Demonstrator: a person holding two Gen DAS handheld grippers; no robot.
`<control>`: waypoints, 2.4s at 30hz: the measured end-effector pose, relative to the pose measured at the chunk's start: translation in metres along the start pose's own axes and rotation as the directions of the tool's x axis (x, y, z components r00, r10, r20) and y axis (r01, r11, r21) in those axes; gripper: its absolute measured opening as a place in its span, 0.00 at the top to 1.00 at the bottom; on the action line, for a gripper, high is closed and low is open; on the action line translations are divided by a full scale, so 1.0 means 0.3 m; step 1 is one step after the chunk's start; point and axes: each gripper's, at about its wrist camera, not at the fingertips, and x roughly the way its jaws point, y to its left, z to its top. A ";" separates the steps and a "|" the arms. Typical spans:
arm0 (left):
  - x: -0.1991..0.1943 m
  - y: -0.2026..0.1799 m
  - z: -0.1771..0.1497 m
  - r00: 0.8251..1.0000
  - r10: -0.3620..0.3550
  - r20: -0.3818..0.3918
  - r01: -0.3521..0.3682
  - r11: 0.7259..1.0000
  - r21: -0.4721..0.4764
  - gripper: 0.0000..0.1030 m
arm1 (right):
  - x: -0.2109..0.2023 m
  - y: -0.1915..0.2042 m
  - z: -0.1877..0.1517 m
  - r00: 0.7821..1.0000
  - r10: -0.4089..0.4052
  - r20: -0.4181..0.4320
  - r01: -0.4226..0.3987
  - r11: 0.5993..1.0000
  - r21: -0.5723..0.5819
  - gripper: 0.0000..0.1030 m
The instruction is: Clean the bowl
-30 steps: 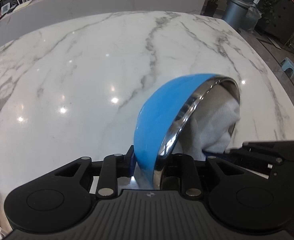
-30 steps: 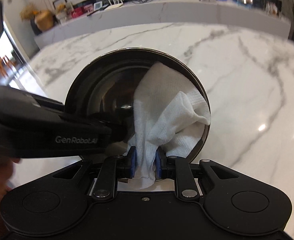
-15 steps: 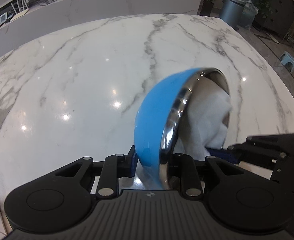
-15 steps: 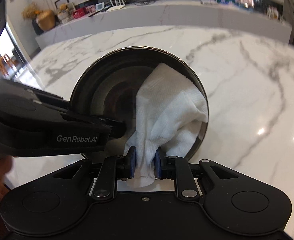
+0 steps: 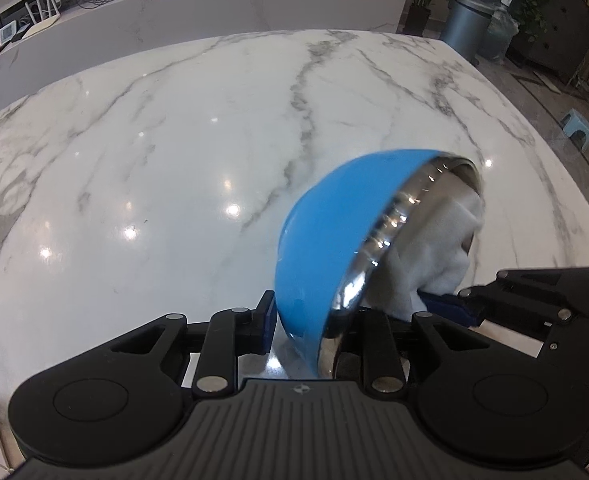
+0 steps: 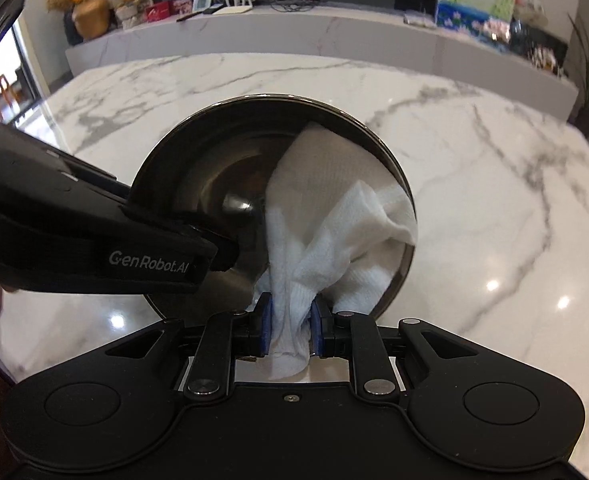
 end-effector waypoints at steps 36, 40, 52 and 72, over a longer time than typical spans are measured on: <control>0.004 -0.009 -0.006 1.000 0.011 -0.015 -0.010 0.999 0.041 0.79 | -0.011 0.008 -0.027 0.997 -0.074 0.021 0.076 0.994 -0.080 0.83; 0.009 -0.014 -0.008 1.000 0.008 -0.015 -0.007 0.999 0.035 0.78 | -0.007 -0.021 -0.032 1.000 -0.006 -0.002 0.006 1.000 0.008 0.83; 0.014 -0.009 -0.005 1.000 0.006 -0.022 -0.006 1.000 0.025 0.78 | -0.009 -0.049 -0.019 0.995 0.100 -0.018 -0.097 0.989 0.114 0.83; 0.015 0.010 -0.003 0.999 -0.021 -0.033 0.020 1.000 -0.005 0.79 | -0.015 -0.002 -0.009 0.996 -0.088 0.027 0.090 0.993 -0.079 0.84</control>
